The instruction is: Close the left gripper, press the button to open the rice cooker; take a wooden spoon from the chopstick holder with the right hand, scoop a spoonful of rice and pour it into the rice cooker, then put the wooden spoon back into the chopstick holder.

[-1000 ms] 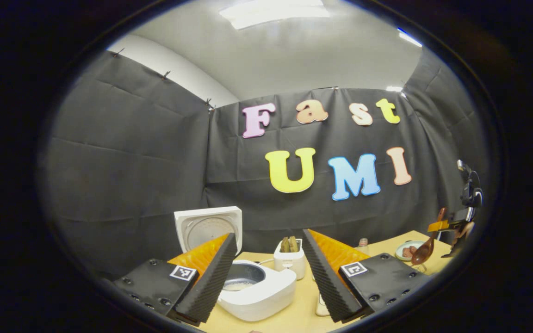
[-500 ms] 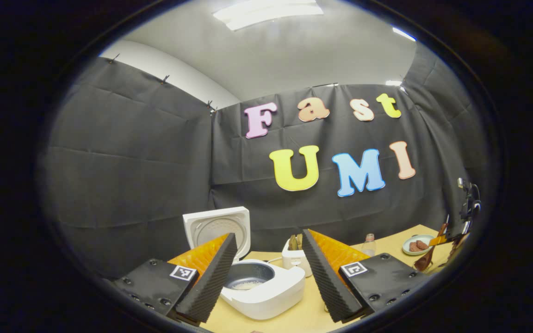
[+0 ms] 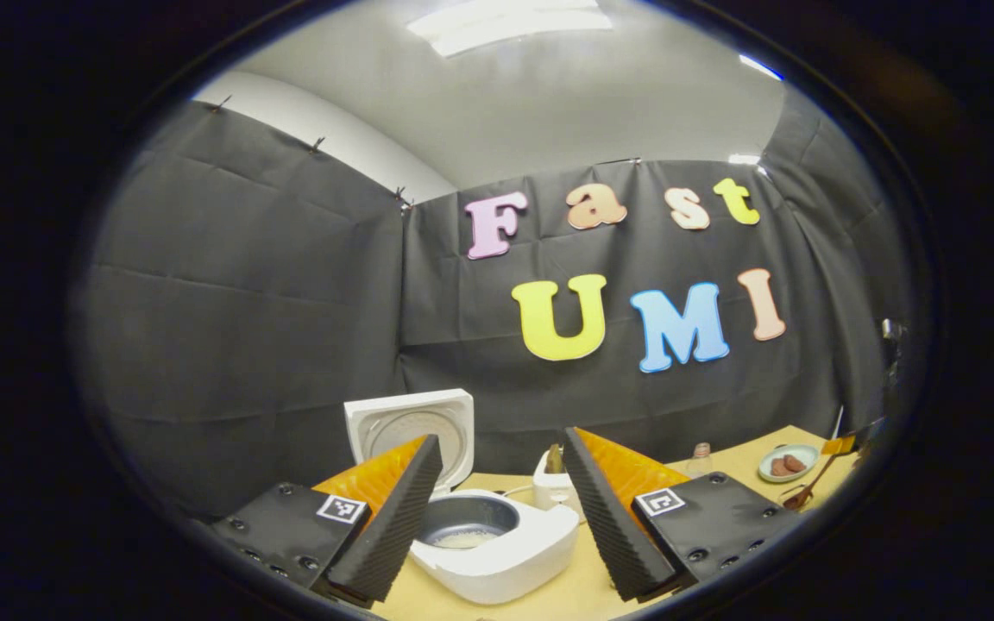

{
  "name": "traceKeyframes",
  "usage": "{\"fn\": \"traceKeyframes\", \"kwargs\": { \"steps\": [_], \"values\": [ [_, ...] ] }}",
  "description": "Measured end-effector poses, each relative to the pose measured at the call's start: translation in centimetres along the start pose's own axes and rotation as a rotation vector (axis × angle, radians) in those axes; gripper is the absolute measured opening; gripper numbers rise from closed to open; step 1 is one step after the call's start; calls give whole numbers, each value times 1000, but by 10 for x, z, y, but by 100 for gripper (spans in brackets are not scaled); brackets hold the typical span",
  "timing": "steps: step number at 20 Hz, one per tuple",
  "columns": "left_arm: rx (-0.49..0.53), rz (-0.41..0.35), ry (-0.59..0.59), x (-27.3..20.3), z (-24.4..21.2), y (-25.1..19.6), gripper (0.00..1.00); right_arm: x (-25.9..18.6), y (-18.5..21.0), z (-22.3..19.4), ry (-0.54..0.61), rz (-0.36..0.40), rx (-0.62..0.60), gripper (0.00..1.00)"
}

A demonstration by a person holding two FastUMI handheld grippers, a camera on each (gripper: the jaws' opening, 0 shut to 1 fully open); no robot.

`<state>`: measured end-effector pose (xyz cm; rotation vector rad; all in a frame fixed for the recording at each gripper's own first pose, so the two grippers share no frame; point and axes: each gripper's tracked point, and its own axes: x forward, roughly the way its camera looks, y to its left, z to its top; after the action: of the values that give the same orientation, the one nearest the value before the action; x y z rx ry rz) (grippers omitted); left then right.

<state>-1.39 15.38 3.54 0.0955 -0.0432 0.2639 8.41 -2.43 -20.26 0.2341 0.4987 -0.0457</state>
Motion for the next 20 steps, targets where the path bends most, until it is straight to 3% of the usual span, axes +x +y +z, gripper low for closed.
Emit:
{"fn": "traceKeyframes", "kwargs": {
  "steps": [4, 9, 20],
  "values": [
    [24, 62, -5, 34, 2, 20, 98, -31, -4, 42, -132, -40, -124, 98],
    [24, 131, 1, 96, 7, 50, 95, -63, -1, 69, -217, -76, -157, 98],
    [-18, 218, 4, 246, 7, 127, 94, -93, -10, 52, -214, -216, -143, 98]
  ]
}}
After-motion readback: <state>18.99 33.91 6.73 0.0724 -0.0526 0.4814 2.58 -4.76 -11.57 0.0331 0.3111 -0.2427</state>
